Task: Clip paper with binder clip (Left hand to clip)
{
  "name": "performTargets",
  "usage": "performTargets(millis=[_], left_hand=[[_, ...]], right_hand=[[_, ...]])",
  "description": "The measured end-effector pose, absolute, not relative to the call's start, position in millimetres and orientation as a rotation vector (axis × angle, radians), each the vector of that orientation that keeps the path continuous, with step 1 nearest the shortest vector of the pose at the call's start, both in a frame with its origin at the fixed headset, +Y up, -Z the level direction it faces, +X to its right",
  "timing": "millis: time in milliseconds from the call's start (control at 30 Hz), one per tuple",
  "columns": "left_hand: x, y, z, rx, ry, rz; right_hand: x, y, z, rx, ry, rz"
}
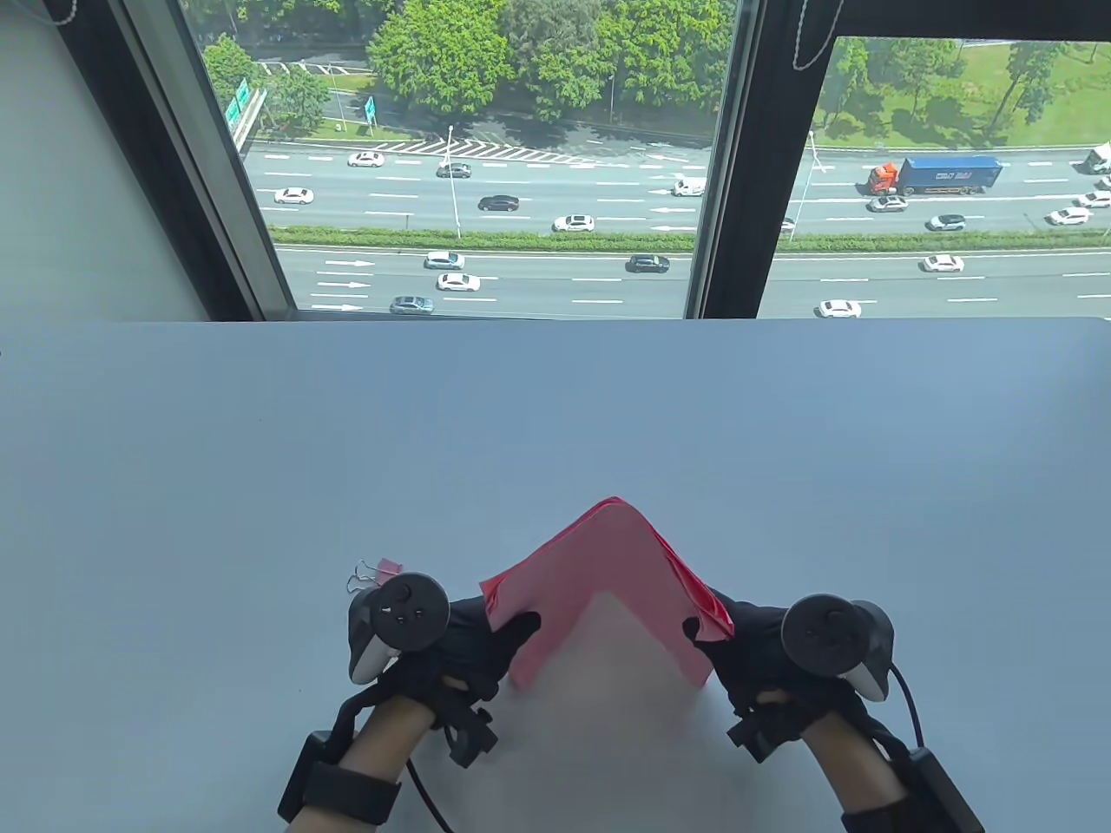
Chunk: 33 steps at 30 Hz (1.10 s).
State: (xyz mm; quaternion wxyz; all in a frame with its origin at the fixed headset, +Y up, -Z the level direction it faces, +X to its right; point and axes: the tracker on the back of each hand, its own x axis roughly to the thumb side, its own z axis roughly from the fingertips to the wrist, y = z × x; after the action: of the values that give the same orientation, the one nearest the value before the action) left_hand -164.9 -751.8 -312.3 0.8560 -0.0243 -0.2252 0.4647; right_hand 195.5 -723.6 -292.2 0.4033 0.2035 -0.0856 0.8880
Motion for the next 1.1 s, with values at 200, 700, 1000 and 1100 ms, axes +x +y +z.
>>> performTargets(millis=[200, 700, 1000, 1100], left_hand=[[-162.2, -753.2, -313.7, -0.148, -0.456, 0.915], [-176.7, -749.8, -319.4, -0.284, -0.454, 1.054], [-187.1, -746.1, -322.1, -0.539, -0.522, 1.236], [-185.0, -748.3, -321.4, -0.655, -0.548, 1.274]], right_hand=[[194.0, -725.8, -292.7, 0.508, -0.153, 2.311], [210.4, -725.6, -303.2, 0.465, -0.077, 2.163], [237.6, -733.4, -317.7, 0.441, 0.283, 1.799], [238.8, -734.8, -319.3, 0.457, 0.361, 1.74]])
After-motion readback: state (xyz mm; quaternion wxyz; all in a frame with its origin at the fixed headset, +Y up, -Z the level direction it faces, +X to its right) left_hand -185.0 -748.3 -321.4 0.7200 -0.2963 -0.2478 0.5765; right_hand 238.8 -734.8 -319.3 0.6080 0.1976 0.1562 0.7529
